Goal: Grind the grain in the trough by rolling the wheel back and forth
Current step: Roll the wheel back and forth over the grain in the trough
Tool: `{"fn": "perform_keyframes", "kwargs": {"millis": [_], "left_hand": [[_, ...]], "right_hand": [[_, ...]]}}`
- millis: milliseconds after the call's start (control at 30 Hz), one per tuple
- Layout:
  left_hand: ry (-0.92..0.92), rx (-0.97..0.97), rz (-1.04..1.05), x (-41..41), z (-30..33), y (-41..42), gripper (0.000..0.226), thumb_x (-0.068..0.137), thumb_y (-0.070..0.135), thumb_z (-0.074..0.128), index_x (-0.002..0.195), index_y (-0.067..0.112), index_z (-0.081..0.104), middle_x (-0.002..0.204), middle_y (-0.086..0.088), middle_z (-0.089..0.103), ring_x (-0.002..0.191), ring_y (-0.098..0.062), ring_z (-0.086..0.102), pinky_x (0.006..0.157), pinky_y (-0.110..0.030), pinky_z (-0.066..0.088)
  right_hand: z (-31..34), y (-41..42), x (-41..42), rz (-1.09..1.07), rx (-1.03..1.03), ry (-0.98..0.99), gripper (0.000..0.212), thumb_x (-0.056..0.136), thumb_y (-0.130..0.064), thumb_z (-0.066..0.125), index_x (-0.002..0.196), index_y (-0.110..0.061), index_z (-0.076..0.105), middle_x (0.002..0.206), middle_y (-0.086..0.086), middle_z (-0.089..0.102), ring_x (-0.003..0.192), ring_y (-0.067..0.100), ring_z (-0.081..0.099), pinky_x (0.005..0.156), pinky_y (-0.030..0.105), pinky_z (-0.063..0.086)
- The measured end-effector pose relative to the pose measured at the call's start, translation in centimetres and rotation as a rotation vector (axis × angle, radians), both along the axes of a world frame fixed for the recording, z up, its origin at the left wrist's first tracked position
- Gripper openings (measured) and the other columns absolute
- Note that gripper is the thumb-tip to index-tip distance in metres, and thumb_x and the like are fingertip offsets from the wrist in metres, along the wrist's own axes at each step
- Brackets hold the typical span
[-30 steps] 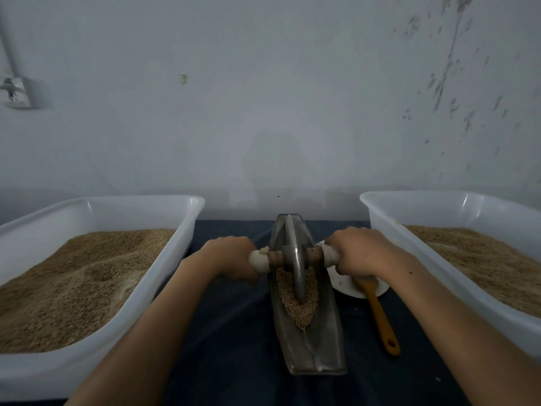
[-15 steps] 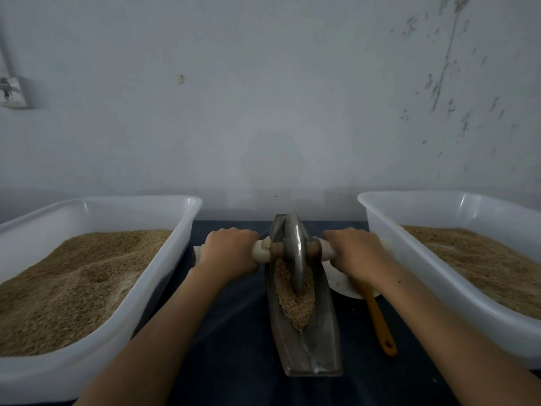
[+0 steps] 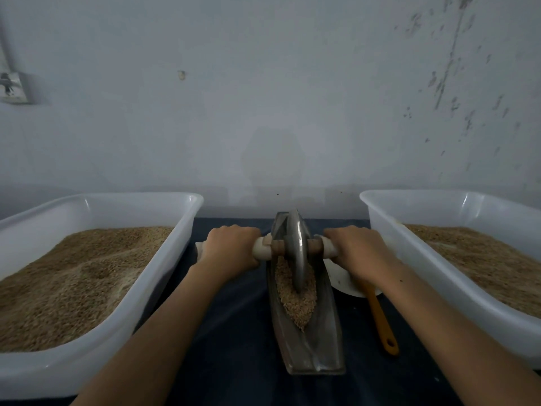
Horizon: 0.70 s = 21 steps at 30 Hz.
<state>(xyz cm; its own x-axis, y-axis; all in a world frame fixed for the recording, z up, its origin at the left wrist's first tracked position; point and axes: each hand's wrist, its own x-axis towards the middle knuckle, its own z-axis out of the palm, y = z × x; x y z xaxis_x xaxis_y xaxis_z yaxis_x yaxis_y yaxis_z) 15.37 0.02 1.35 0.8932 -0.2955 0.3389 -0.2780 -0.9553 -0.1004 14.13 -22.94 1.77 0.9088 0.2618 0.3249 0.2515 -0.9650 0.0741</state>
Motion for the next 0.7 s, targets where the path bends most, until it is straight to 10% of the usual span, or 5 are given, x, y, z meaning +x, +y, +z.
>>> {"fn": "perform_keyframes", "kwargs": {"millis": [200,500,700], "left_hand": [[-0.012,-0.023,0.004,0.4,-0.6,0.2,0.019,0.082,0.039,0.061,0.091,0.027,0.050,0.094,0.004,0.063,0.087,-0.017,0.060,0.067,-0.029,0.037],[0.478,-0.073,-0.021,0.3,1.1,0.8,0.033,0.075,0.034,0.072,0.105,0.025,0.059,0.096,0.003,0.061,0.090,-0.017,0.059,0.085,-0.035,0.049],[0.117,-0.025,-0.027,0.4,-0.1,0.7,0.022,0.076,0.040,0.067,0.082,0.032,0.047,0.082,0.010,0.055,0.076,-0.013,0.052,0.067,-0.029,0.036]], "right_hand": [[-0.3,0.2,0.2,-0.016,-0.017,-0.054,0.013,0.091,-0.022,0.052,0.085,-0.029,0.043,0.093,-0.003,0.063,0.087,0.021,0.059,0.070,0.031,0.042],[1.8,0.1,-0.2,-0.020,-0.129,0.244,0.025,0.086,-0.021,0.061,0.110,-0.027,0.060,0.093,-0.002,0.061,0.084,0.016,0.057,0.072,0.029,0.043],[0.7,0.1,-0.2,-0.018,-0.059,0.082,0.013,0.089,-0.019,0.055,0.095,-0.030,0.052,0.100,-0.001,0.064,0.091,0.020,0.060,0.075,0.031,0.043]]}}
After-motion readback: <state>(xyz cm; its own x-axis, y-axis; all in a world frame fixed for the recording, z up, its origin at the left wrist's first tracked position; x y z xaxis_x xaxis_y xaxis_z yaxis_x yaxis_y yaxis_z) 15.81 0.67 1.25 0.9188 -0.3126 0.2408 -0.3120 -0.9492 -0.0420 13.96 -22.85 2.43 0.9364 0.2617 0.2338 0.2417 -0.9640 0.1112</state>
